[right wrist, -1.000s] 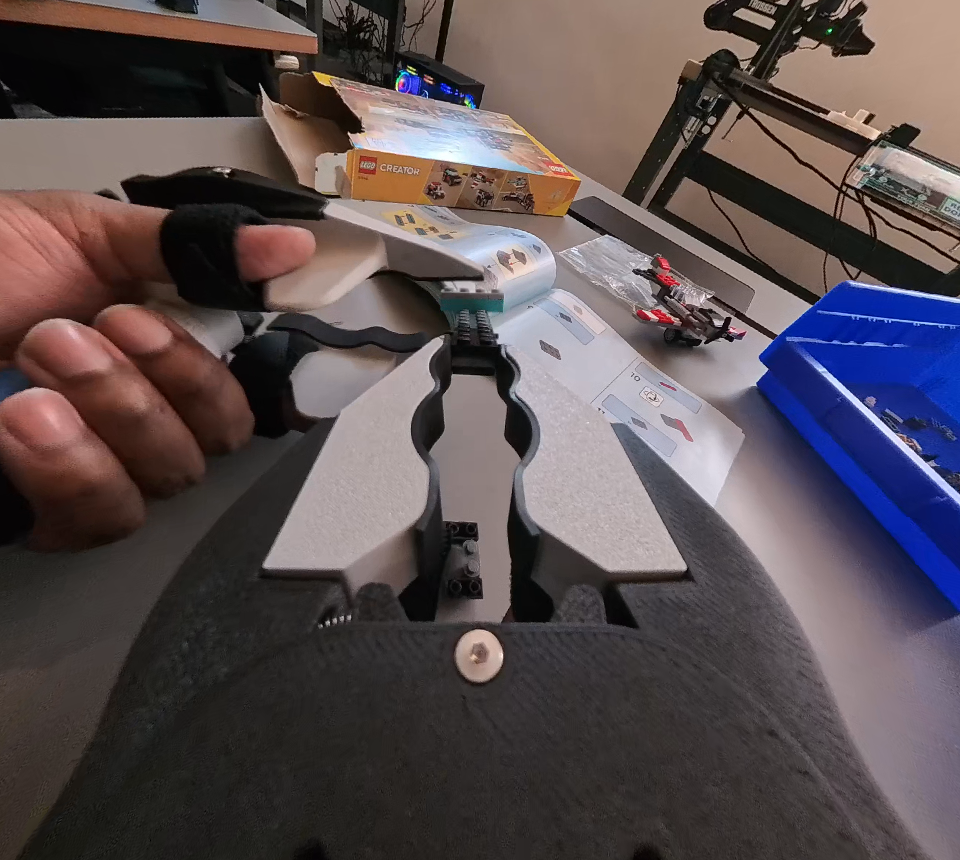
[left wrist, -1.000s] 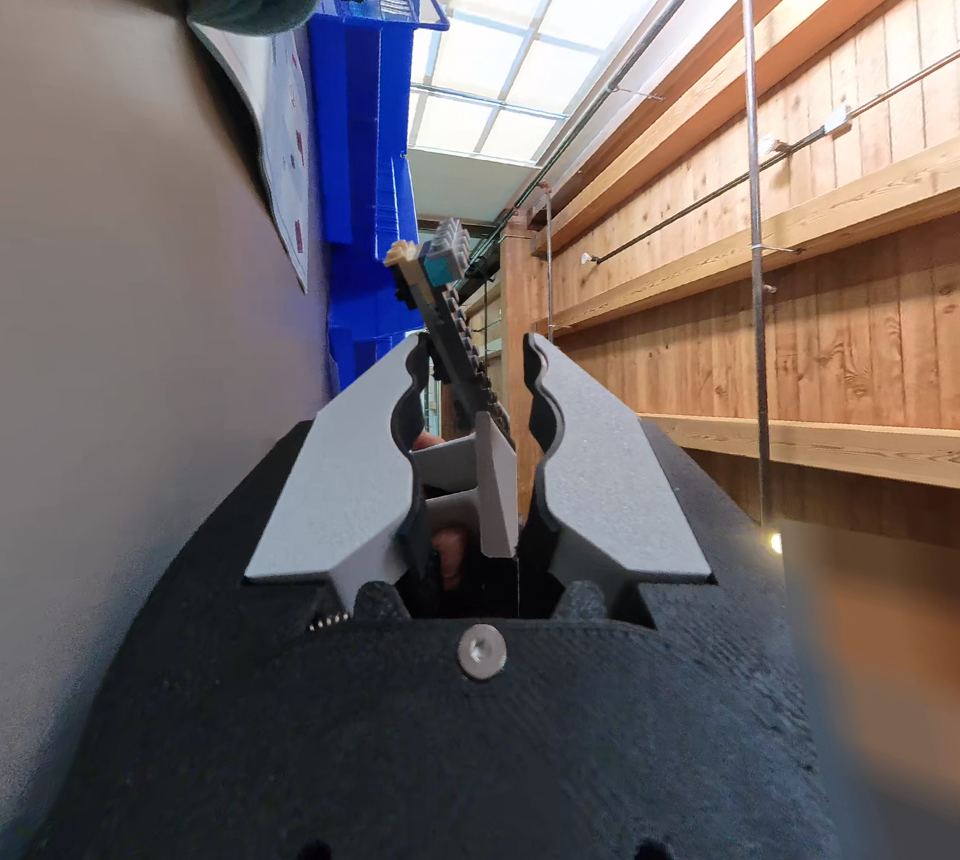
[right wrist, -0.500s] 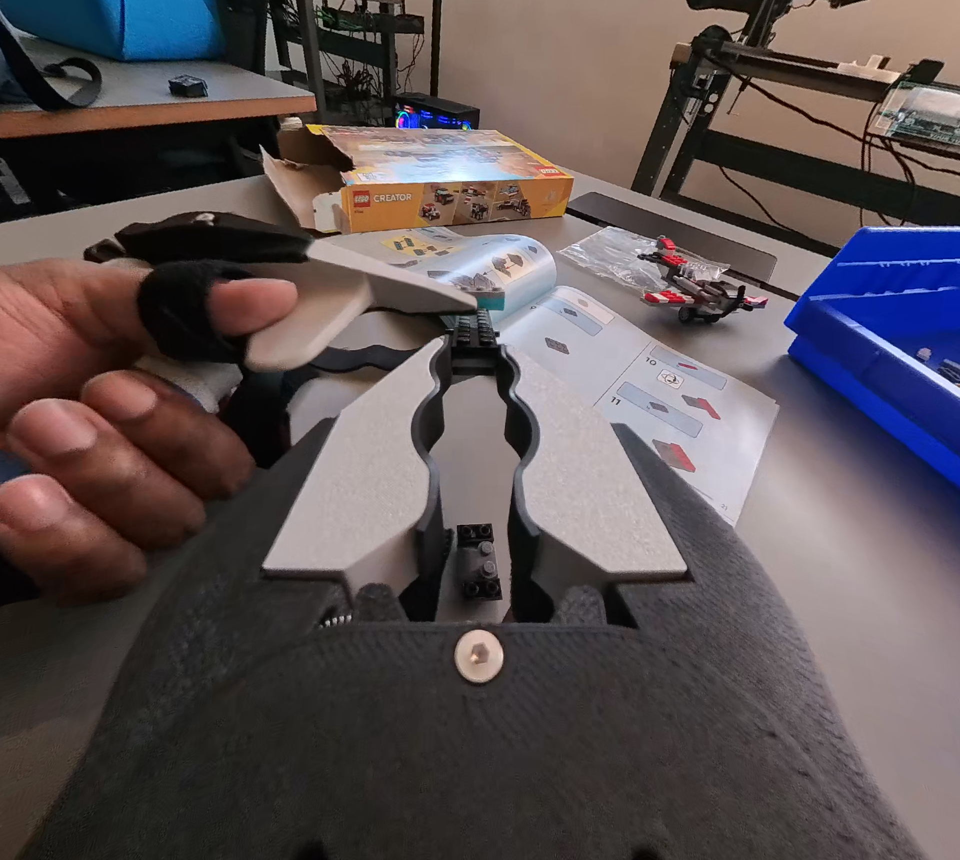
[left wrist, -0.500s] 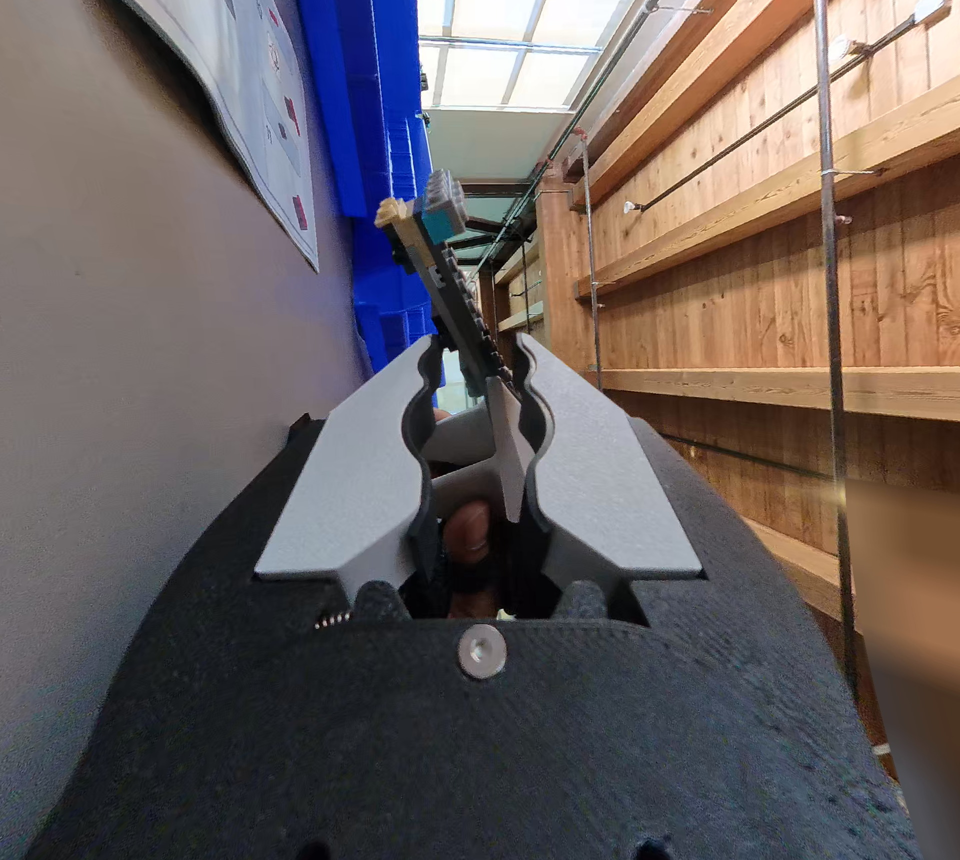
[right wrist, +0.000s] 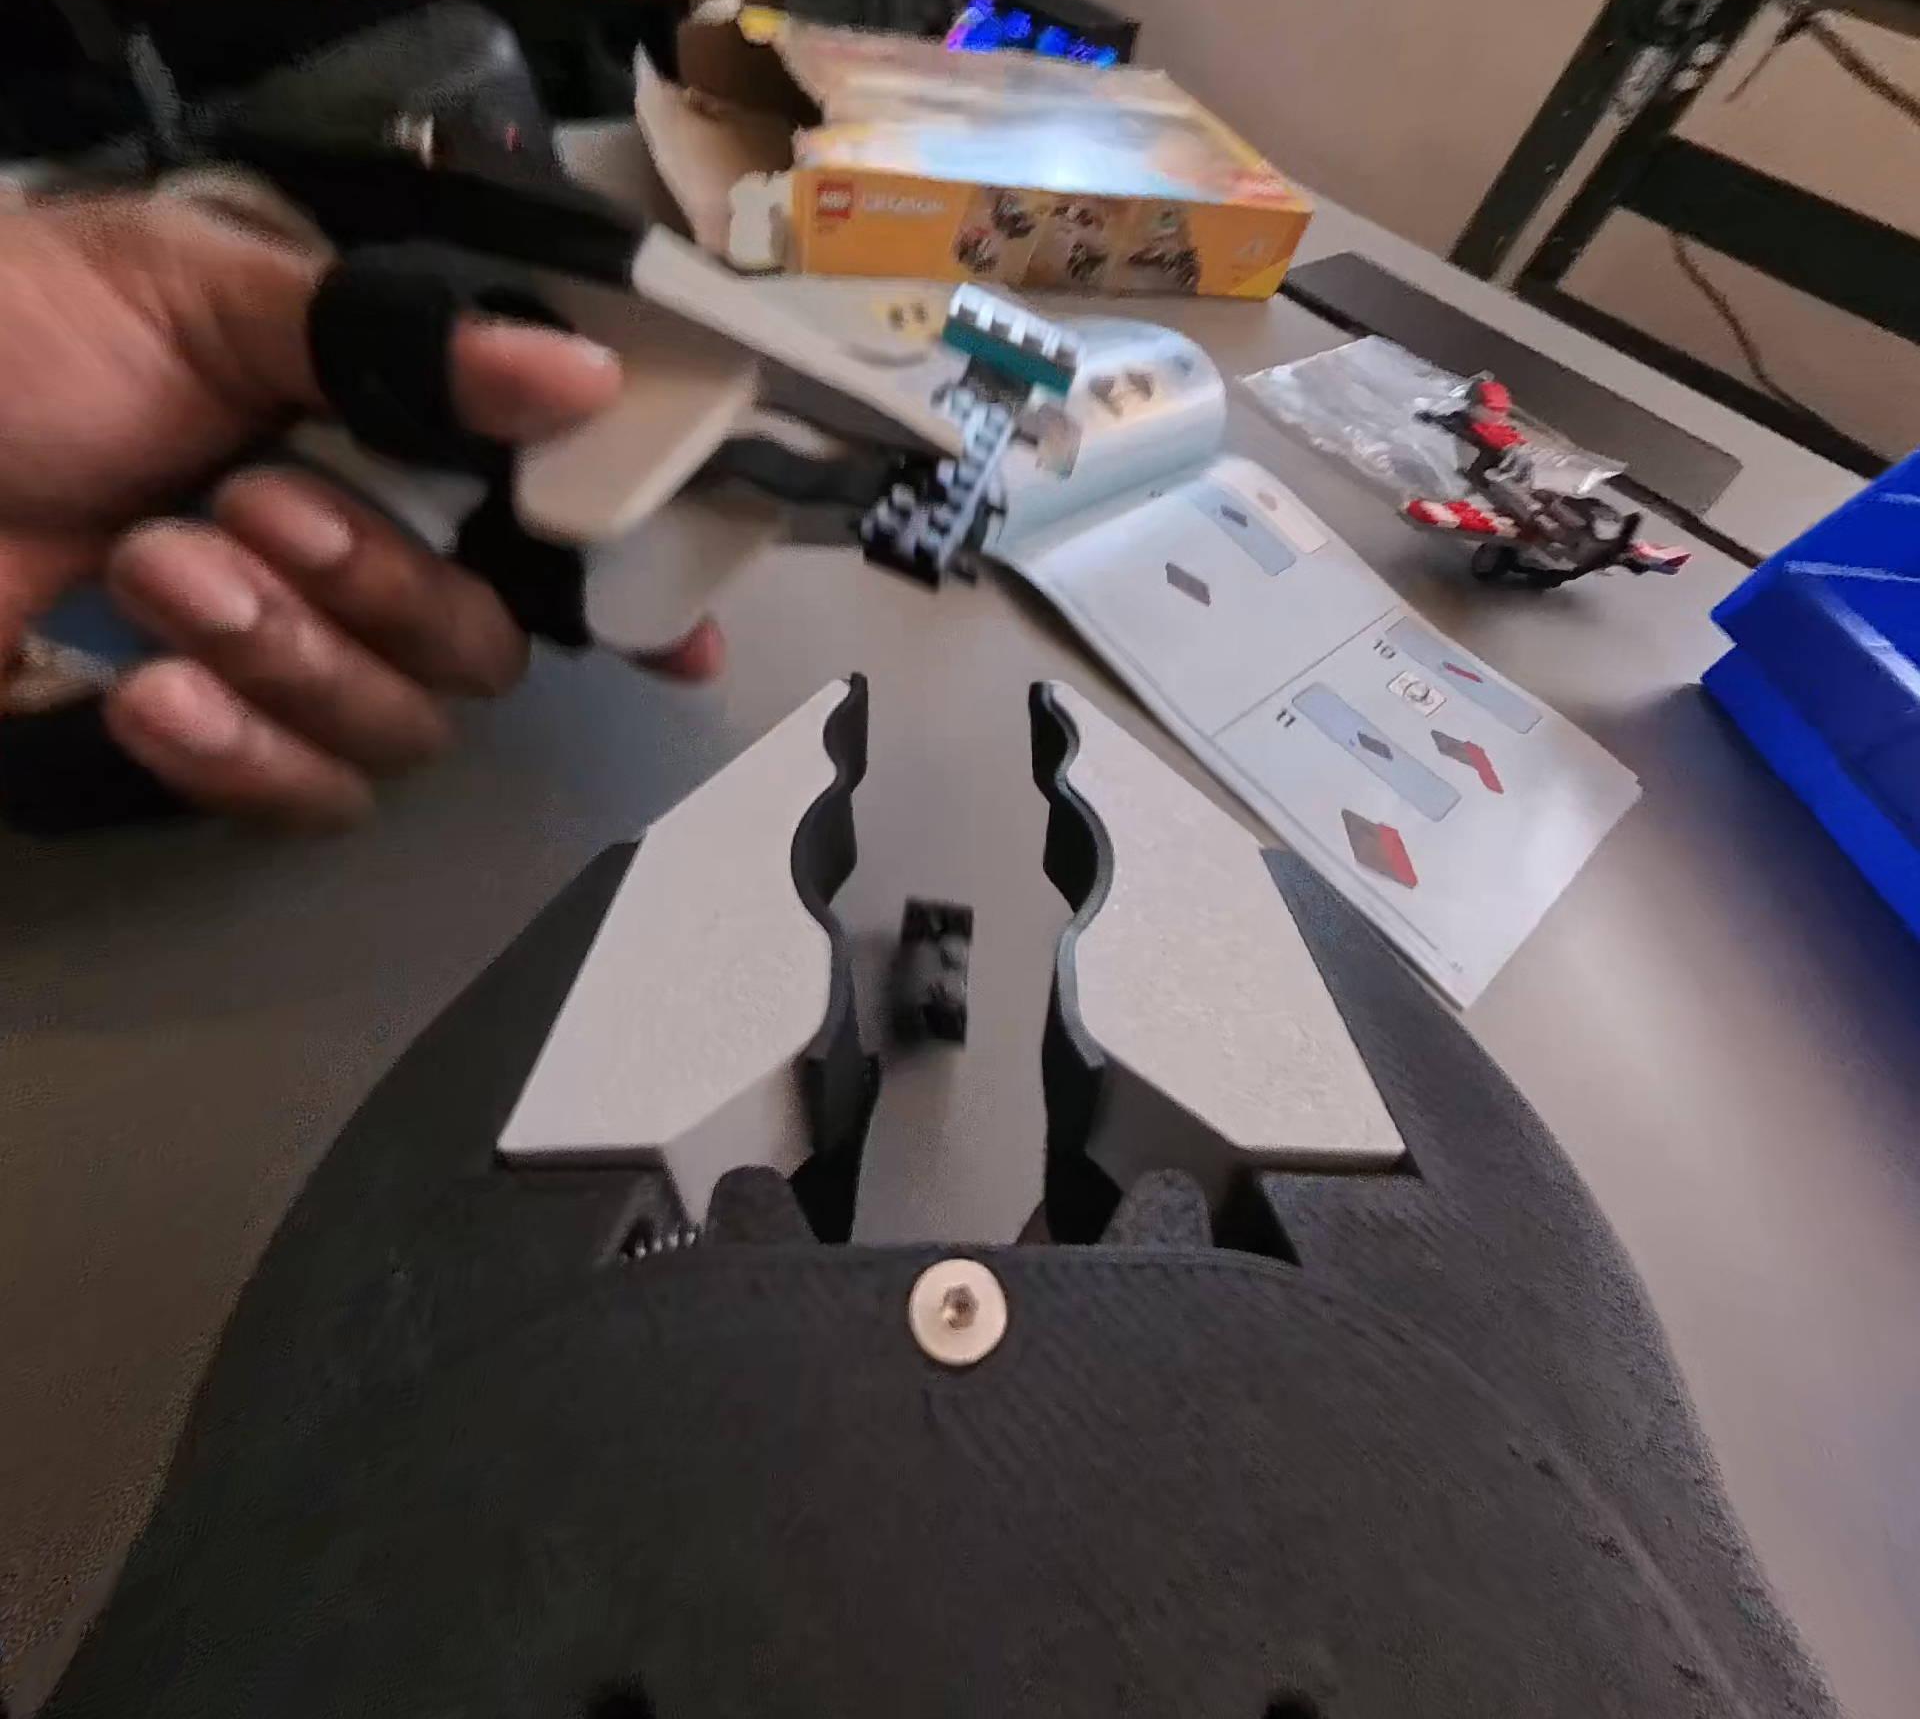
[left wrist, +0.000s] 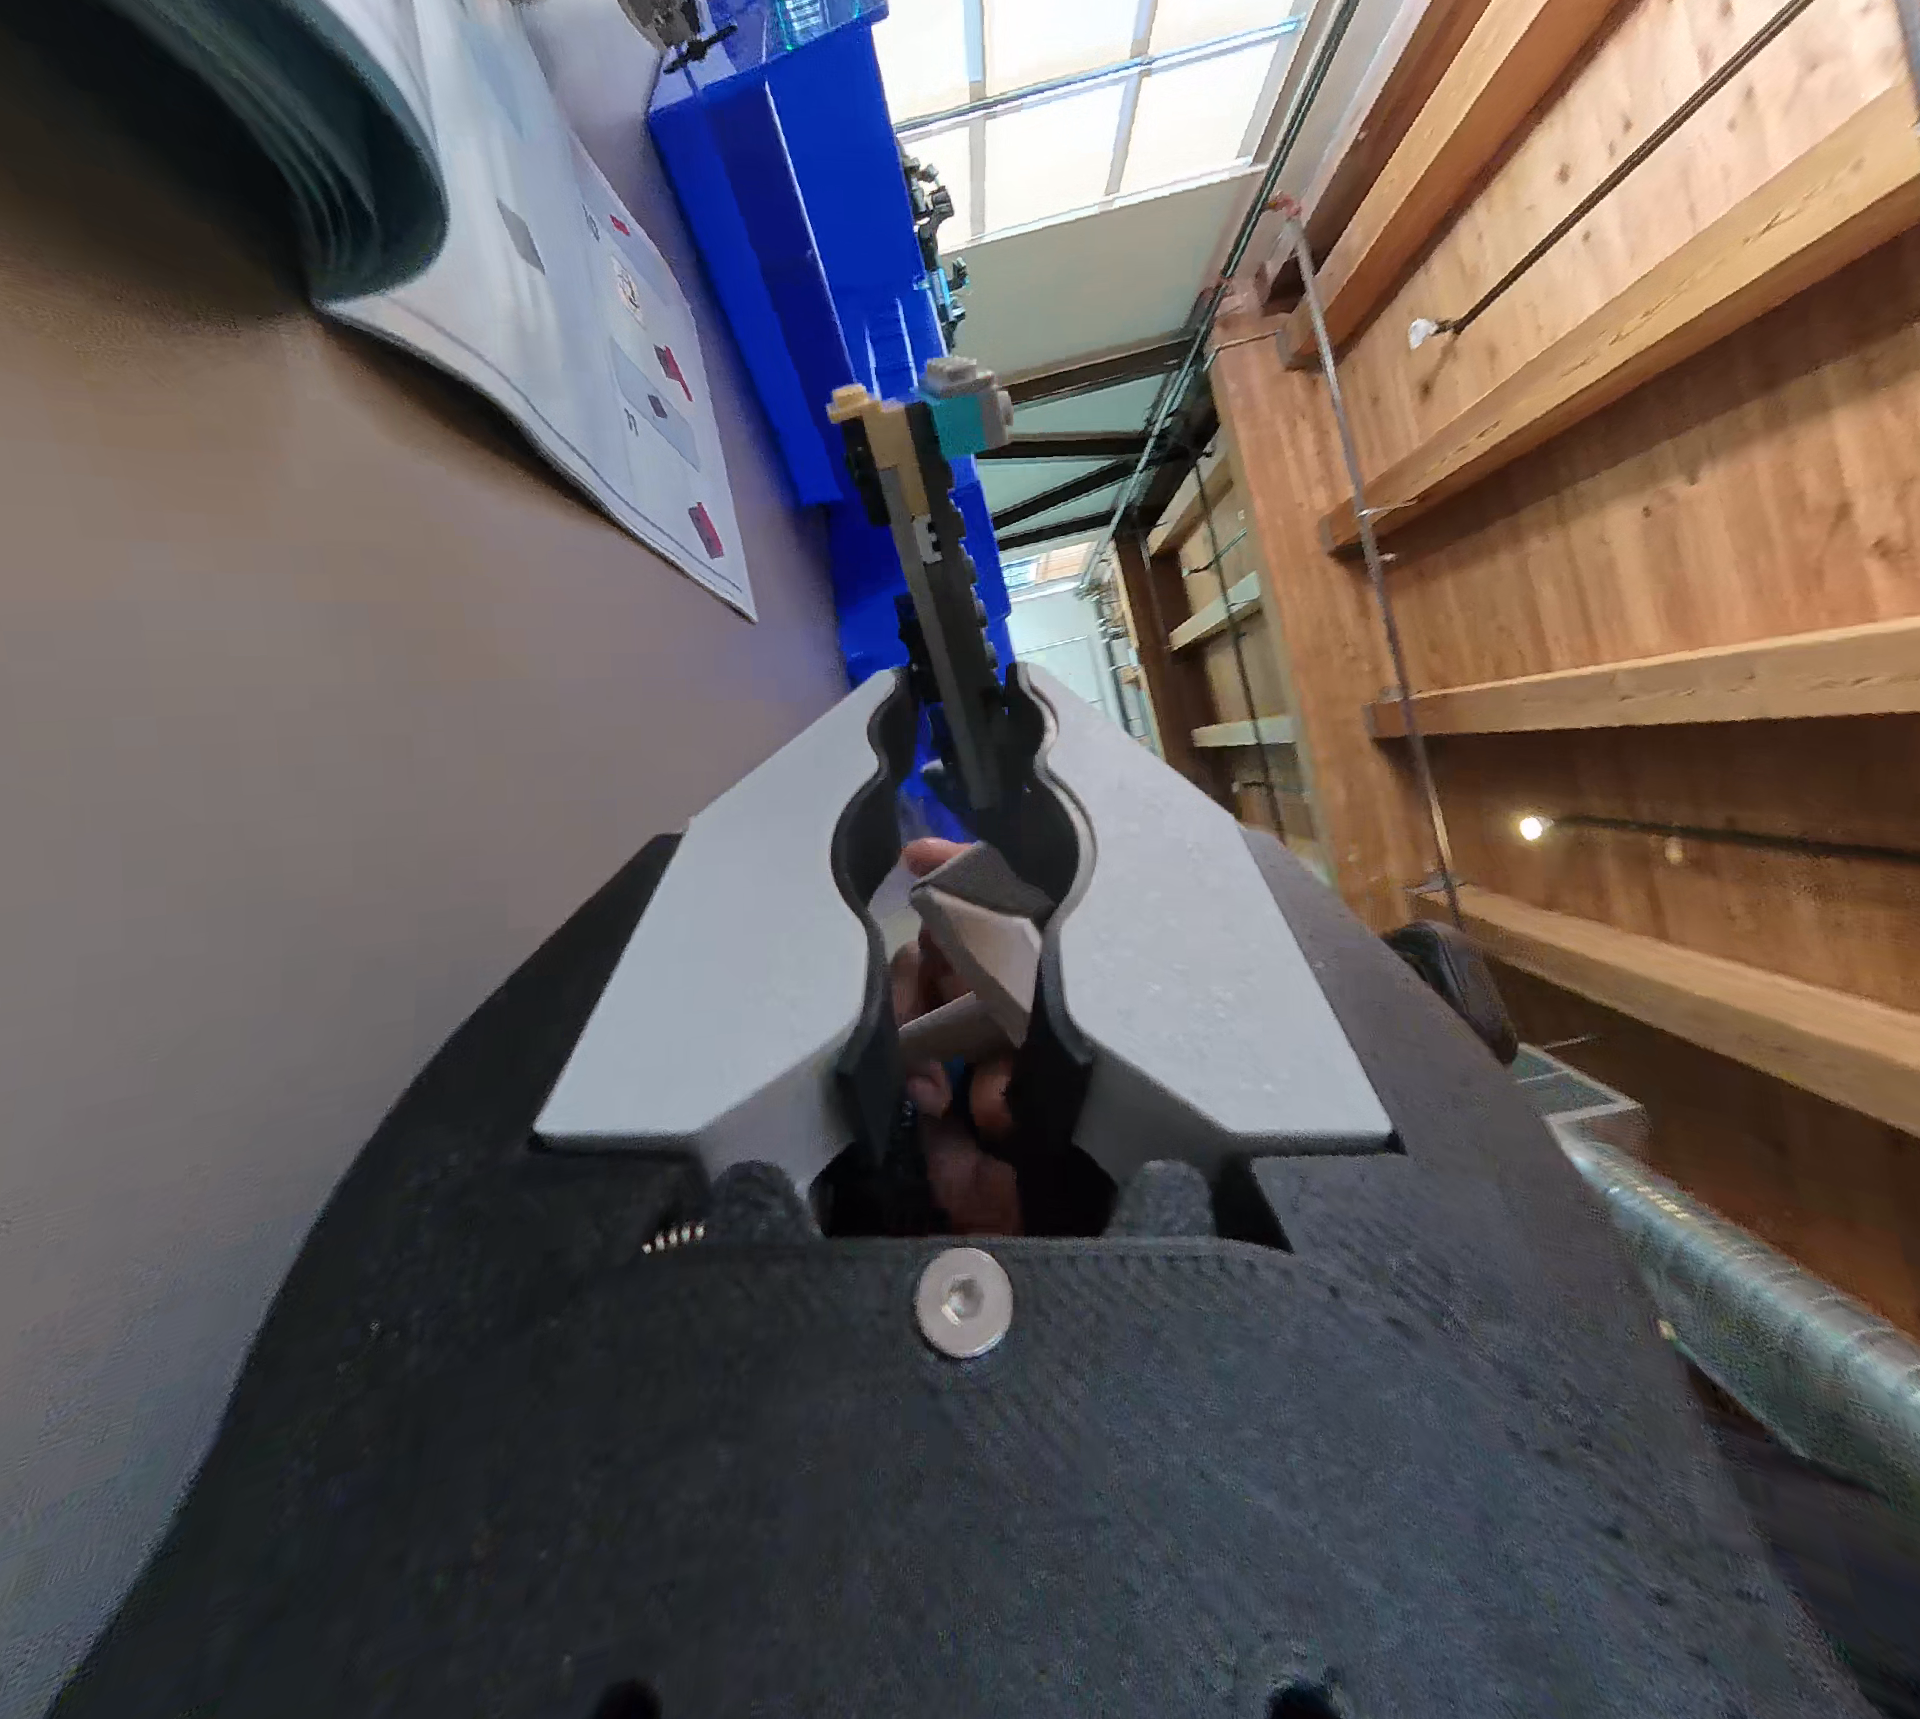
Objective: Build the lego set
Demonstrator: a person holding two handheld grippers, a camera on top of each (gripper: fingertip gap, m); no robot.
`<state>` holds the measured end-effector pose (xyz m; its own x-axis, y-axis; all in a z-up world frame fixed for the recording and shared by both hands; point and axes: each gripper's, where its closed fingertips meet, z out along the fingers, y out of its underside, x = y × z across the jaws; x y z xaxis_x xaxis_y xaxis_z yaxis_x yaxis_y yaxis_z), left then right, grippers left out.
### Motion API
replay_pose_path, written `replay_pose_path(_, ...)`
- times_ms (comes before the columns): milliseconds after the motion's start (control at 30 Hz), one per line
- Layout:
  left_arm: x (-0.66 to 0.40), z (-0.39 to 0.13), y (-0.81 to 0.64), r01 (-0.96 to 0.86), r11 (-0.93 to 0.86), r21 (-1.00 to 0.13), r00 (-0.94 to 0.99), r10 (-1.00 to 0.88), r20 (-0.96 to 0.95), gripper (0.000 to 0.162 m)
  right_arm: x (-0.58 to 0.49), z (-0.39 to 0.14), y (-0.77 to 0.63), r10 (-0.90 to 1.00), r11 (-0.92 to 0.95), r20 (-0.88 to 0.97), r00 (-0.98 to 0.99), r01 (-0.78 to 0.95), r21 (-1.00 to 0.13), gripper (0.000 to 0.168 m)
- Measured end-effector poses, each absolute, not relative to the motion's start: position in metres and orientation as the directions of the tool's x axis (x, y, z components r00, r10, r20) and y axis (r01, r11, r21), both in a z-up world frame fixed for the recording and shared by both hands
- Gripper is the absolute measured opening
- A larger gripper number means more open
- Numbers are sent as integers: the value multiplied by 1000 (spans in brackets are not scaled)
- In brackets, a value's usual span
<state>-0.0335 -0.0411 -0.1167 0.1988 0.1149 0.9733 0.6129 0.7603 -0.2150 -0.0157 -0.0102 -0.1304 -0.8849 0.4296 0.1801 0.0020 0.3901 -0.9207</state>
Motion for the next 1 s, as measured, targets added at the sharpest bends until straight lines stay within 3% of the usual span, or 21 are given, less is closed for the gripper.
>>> replay_pose_path(133, -32, -120, -46, 623, 731, -278, 209, 187, 960, 17, -13, -158, 23, 306, 536, 204, -930, -9, -844, 31)
replay_pose_path(433, -29, -122, -39, 651, 697, -300, 218, 207, 954, 17, -7, -188, 38, 148, 708, 251, -956, -75, -703, 30)
replay_pose_path(733, -27, -123, -34, 669, 675, -310, 228, 210, 951, 17, -36, -187, 43, 332, 713, 267, -905, 55, -699, 28)
replay_pose_path(867, -27, -123, -36, 669, 679, -301, 228, 197, 953, 17, -16, -179, 30, 293, 625, 133, -947, 85, -776, 31)
replay_pose_path(1000, -28, -122, -38, 671, 681, -293, 230, 185, 956, 17, -22, -184, 28, 292, 654, 144, -946, 88, -751, 31)
